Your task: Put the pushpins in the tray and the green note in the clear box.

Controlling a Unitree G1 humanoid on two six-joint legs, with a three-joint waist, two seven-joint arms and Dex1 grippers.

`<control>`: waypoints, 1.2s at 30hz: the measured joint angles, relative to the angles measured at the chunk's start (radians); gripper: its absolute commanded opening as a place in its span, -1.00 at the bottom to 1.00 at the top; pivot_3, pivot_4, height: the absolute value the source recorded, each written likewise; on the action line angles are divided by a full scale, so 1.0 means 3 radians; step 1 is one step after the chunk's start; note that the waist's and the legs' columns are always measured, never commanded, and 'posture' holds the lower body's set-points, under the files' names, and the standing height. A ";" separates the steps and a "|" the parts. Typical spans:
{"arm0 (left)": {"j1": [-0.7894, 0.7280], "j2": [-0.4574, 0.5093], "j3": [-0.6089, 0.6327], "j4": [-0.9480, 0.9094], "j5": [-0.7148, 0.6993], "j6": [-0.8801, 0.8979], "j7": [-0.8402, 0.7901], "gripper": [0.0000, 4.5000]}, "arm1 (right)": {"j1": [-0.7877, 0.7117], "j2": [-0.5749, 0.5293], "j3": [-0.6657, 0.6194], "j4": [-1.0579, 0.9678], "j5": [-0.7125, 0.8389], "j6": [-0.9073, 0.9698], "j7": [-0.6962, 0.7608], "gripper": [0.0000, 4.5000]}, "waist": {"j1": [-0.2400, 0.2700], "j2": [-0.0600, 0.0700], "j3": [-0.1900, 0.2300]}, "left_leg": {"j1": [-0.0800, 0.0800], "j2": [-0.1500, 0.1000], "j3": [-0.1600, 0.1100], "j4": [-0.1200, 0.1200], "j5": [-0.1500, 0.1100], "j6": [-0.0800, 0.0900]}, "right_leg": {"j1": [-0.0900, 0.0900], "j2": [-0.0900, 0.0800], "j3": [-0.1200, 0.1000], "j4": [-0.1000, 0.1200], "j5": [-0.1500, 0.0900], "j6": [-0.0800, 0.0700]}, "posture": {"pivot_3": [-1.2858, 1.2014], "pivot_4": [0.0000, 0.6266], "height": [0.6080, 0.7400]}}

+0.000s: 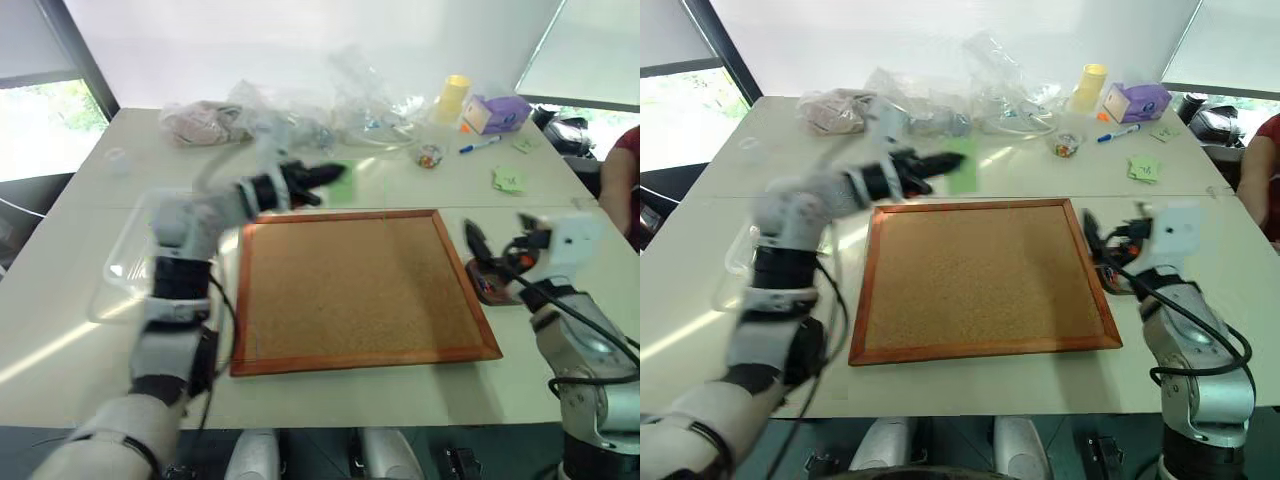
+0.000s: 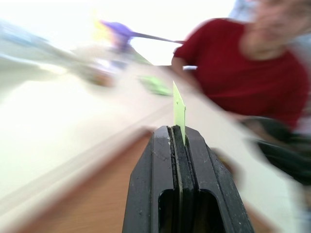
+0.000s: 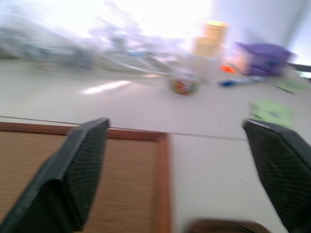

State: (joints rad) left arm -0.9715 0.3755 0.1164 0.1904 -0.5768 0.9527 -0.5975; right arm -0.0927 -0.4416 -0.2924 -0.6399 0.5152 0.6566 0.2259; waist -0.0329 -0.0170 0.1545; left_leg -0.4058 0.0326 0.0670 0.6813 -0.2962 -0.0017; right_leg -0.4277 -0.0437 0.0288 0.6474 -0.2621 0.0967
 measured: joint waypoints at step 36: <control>0.0833 0.1422 0.0291 -0.0678 -0.0002 -0.0212 -0.0829 0.99 | 0.0183 0.0032 0.0578 0.0075 -0.0051 0.0009 0.0473 1.00 | 0.0149 -0.0034 0.0017 | -0.0009 -0.0002 0.0004 0.0009 0.0001 -0.0003 | 0.0002 -0.0024 -0.0010 -0.0004 0.0000 0.0000 | 0.03 -0.52 0.96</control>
State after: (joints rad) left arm -0.7217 0.8020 0.2037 -0.0129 -0.5773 0.8892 -0.8463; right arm -0.0378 -0.4320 -0.1189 -0.6175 0.4997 0.6592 0.3678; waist 0.0118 -0.0271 0.1597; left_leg -0.4086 0.0321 0.0682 0.6840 -0.2958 -0.0026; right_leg -0.4270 -0.0508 0.0257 0.6462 -0.2621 0.0965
